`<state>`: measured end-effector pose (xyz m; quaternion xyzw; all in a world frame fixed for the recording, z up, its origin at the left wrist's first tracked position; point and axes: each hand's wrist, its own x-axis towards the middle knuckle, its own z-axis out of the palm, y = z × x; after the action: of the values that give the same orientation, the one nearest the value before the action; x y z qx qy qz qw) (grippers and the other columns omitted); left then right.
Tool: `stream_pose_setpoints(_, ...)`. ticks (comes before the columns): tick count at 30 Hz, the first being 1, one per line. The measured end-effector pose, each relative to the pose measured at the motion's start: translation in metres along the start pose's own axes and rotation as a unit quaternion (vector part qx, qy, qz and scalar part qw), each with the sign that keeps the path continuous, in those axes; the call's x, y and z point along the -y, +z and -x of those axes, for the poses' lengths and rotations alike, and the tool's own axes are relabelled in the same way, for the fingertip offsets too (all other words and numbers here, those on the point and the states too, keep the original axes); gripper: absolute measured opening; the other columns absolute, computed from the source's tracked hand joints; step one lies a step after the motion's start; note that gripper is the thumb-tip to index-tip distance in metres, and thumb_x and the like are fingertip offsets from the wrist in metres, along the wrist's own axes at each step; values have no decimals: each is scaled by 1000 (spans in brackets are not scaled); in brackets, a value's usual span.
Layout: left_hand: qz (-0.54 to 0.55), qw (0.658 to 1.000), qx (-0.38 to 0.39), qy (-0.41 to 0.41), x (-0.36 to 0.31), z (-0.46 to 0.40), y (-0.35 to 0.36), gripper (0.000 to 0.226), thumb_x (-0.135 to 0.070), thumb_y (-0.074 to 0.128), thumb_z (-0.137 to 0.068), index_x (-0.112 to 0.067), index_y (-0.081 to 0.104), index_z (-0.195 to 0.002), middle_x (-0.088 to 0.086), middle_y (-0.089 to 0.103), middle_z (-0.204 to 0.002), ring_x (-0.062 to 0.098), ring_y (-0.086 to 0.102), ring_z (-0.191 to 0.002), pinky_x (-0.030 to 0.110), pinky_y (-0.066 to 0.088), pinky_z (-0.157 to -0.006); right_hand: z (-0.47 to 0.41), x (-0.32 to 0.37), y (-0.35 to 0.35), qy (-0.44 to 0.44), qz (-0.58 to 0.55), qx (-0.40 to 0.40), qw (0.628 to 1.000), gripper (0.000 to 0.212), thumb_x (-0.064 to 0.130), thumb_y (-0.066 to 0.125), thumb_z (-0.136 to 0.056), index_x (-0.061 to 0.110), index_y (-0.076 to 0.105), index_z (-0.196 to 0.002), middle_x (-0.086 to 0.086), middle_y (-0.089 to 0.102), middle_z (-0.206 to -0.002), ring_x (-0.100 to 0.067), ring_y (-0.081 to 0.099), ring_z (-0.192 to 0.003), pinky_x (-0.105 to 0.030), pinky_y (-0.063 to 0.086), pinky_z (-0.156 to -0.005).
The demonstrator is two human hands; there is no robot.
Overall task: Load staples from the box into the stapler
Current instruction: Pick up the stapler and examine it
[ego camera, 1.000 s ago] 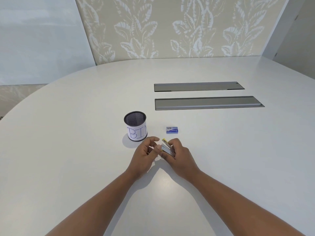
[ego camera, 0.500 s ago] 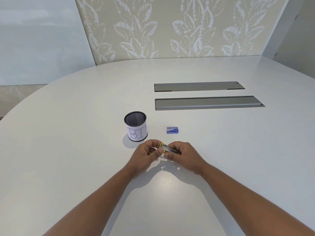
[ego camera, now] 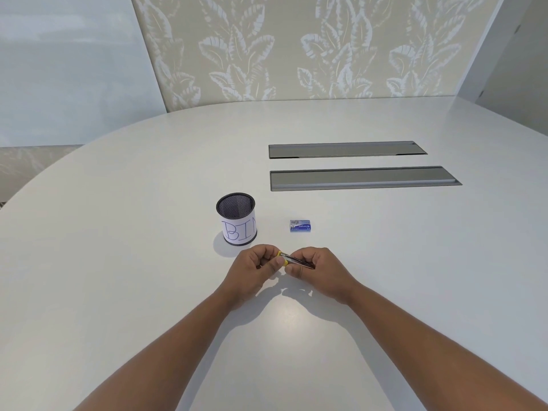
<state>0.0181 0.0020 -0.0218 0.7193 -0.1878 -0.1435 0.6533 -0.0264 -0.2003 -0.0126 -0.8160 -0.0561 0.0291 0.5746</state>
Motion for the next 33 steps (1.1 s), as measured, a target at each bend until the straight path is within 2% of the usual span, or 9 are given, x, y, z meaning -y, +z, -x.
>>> stream_pose_setpoints(5, 3, 1000, -25, -1, -1, 0, 2, 28, -48, 73, -85, -22, 76, -95, 12, 72, -82, 14, 59, -70, 27, 51, -68, 1, 9, 4, 39, -64, 27, 997, 29, 43, 65, -96, 16, 69, -106, 1, 63, -66, -8, 52, -58, -19, 43, -55)
stream_pose_setpoints(8, 2, 999, -42, 6, -1, 0, 2, 29, -49, 69, -88, -23, 75, -96, 0, 69, -75, 13, 59, -65, 20, 48, -63, -2, 17, 2, 81, -94, 53, 991, 32, 49, 60, -97, 19, 67, -104, -8, 63, -66, -11, 44, -52, -17, 39, -50)
stream_pose_setpoints(12, -20, 998, -58, 19, 0, 0, 5, 39, -50, 73, -84, -14, 59, -92, -2, 56, -71, 16, 50, -63, 24, 43, -59, -6, 22, -1, 100, -151, 61, 982, 40, 51, 57, -98, 12, 64, -106, -12, 70, -78, -18, 56, -59, -25, 47, -57)
stream_pose_setpoints(16, -103, 992, -68, 29, 3, 3, 10, 54, -57, 82, -72, -16, 48, -80, -9, 42, -65, 11, 34, -59, 20, 34, -54, -13, 24, 3, 128, -211, -5, 969, 50, 61, 68, -79, 16, 61, -100, -3, 70, -82, -20, 61, -64, -31, 49, -60)
stream_pose_setpoints(21, -145, 987, -63, 22, 4, 2, 14, 48, -61, 80, -71, -17, 61, -76, -13, 48, -59, 8, 38, -55, 21, 35, -54, -14, 25, 12, 119, -273, -18, 955, 38, 55, 76, -74, 21, 67, -91, -6, 62, -80, -20, 63, -68, -33, 56, -59)
stream_pose_setpoints(24, -164, 984, -60, 30, 4, 1, 14, 47, -59, 76, -75, -13, 65, -75, -2, 55, -58, 7, 38, -53, 23, 34, -53, -12, 25, 13, 114, -294, -28, 948, 29, 46, 74, -77, 20, 70, -90, -5, 62, -74, -18, 62, -68, -34, 59, -64)
stream_pose_setpoints(28, -192, 979, -60, 41, 1, 3, 16, 46, -54, 72, -76, -9, 65, -72, -11, 46, -52, 7, 34, -50, 23, 32, -52, -10, 22, 11, 113, -307, -17, 945, 38, 38, 74, -82, 11, 71, -110, -7, 57, -77, -23, 61, -79, -40, 60, -79)
stream_pose_setpoints(31, -202, 977, -58, 41, 1, 3, 15, 30, -38, 75, -79, -11, 65, -70, -13, 45, -49, 5, 35, -48, 21, 32, -52, -8, 22, 12, 98, -317, 4, 943, 48, 41, 75, -87, 9, 67, -122, -13, 57, -83, -28, 61, -81, -40, 60, -76)
stream_pose_setpoints(33, -200, 977, -59, 41, 1, 4, 15, 30, -42, 75, -76, -15, 64, -69, -14, 47, -49, 4, 37, -48, 19, 33, -52, -8, 21, 11, 93, -323, 4, 942, 47, 37, 70, -88, 6, 67, -123, -16, 54, -90, -32, 55, -81, -40, 58, -75)
